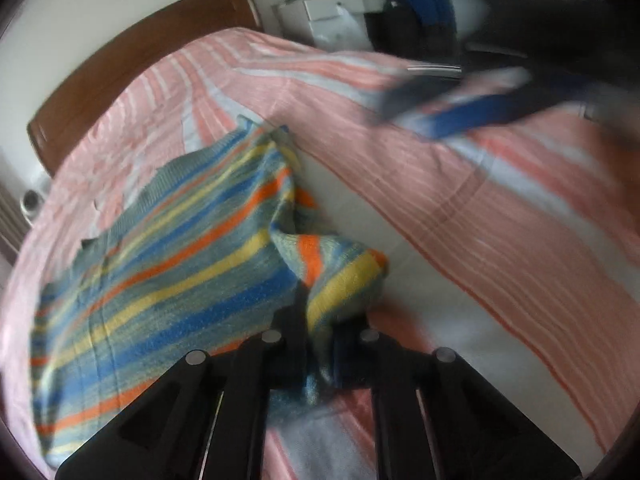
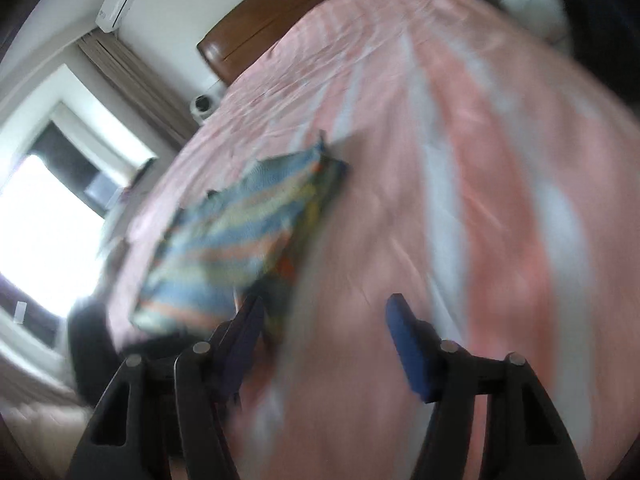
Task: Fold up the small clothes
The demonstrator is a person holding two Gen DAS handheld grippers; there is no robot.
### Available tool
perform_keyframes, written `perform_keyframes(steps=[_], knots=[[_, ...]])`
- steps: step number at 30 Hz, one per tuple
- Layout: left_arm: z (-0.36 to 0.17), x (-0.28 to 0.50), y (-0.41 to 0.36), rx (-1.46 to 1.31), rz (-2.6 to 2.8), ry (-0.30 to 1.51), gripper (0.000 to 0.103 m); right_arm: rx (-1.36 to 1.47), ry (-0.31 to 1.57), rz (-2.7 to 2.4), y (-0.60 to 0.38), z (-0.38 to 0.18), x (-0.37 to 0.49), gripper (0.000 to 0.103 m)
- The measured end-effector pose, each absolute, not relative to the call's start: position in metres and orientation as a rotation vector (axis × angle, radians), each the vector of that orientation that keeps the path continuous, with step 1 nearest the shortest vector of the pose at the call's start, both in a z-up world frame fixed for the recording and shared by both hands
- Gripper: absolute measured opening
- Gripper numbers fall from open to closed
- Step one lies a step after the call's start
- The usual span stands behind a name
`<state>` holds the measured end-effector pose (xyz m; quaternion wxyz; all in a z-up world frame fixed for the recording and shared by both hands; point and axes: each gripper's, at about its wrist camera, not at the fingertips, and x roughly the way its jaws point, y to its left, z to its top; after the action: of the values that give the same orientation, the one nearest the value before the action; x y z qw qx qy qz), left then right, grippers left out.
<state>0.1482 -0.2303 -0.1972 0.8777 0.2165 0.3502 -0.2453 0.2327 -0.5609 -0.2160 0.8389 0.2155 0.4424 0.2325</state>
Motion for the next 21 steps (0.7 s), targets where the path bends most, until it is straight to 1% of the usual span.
perform_keyframes(steps=[4, 5, 6, 7, 8, 9, 10, 12, 16, 18, 21], knots=[[-0.190, 0.149, -0.218, 0.363, -0.541, 0.745, 0.005, 0.629, 1.011, 0.506, -0.540, -0.243, 0.321, 0.062], [-0.188, 0.151, -0.214, 0.336, -0.547, 0.751, 0.005, 0.689, 1.014, 0.501, -0.536, -0.251, 0.333, 0.057], [-0.184, 0.151, -0.209, 0.305, -0.550, 0.757, 0.005, 0.740, 1.016, 0.492, -0.529, -0.259, 0.346, 0.028], [-0.179, 0.151, -0.200, 0.263, -0.550, 0.760, 0.004, 0.718, 1.024, 0.465, -0.523, -0.260, 0.352, 0.008], [-0.173, 0.152, -0.187, 0.204, -0.542, 0.767, 0.004, 0.675, 1.028, 0.430, -0.516, -0.257, 0.355, 0.008], [-0.167, 0.152, -0.174, 0.155, -0.535, 0.774, 0.004, 0.637, 0.983, 0.438, -0.500, -0.240, 0.350, 0.008], [-0.158, 0.151, -0.155, 0.088, -0.521, 0.775, 0.004, 0.637, 0.983, 0.438, -0.500, -0.240, 0.350, 0.008], [-0.145, 0.149, -0.121, -0.004, -0.488, 0.768, 0.004, 0.640, 0.930, 0.494, -0.484, -0.214, 0.342, 0.008], [-0.129, 0.142, -0.043, -0.162, -0.385, 0.761, 0.004, 0.569, 0.882, 0.624, -0.414, -0.166, 0.336, 0.008], [-0.129, 0.139, -0.015, -0.192, -0.333, 0.764, 0.004, 0.512, 0.891, 0.680, -0.364, -0.154, 0.339, 0.008], [-0.136, 0.139, 0.026, -0.220, -0.246, 0.778, 0.004, 0.434, 0.911, 0.726, -0.300, -0.154, 0.349, 0.008]])
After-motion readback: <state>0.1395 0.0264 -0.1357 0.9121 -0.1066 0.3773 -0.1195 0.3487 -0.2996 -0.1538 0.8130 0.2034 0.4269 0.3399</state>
